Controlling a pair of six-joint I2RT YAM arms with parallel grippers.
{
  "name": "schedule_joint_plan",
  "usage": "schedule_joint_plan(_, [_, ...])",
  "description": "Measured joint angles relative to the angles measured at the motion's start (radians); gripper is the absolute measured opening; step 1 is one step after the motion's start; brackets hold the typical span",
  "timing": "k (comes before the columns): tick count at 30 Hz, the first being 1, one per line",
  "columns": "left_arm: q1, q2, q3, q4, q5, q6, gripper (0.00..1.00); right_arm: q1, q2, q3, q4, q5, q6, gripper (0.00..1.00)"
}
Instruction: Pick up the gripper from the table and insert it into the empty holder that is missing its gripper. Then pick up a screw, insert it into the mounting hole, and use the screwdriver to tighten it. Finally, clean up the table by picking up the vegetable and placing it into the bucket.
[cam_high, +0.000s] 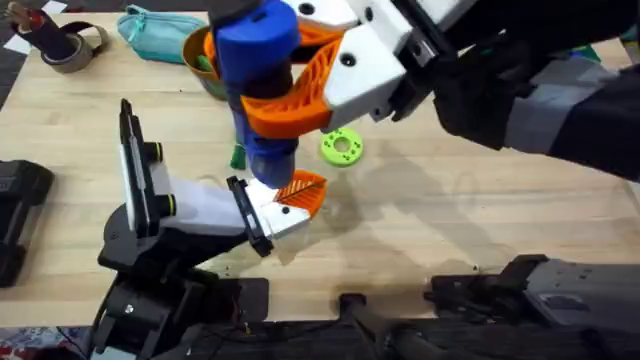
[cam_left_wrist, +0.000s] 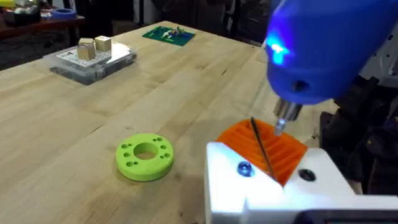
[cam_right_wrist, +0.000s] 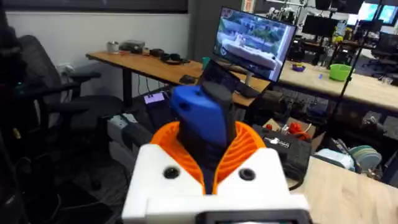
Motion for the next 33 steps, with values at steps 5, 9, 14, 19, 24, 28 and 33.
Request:
schedule_joint_plan(5, [0.000,0.000,0.000,0.000,0.000,0.000,0.018,0.001,0.000,0.000,0.001,0.005,0.000,0.044])
schedule_joint_plan(9, [0.000,0.000,0.000,0.000,0.000,0.000,0.018,0.013,0.000,0.000,0.001,0.007,-0.010,0.044])
schedule_joint_plan(14, [0.000,0.000,0.000,0.000,0.000,0.000,0.018,0.016,0.000,0.000,0.001,0.007,-0.018,0.045])
schedule_joint_plan(19, [0.000,0.000,0.000,0.000,0.000,0.000,0.018,0.016,0.000,0.000,0.000,0.007,-0.029,0.045])
schedule_joint_plan(24, [0.000,0.000,0.000,0.000,0.000,0.000,0.018,0.016,0.000,0.000,-0.002,0.007,-0.044,0.044])
schedule_joint_plan(28, [0.000,0.000,0.000,0.000,0.000,0.000,0.018,0.016,0.000,-0.004,-0.005,0.007,-0.058,0.045])
schedule_joint_plan(33, [0.000,0.000,0.000,0.000,0.000,0.000,0.018,0.016,0.000,-0.011,-0.006,0.007,-0.065,0.045])
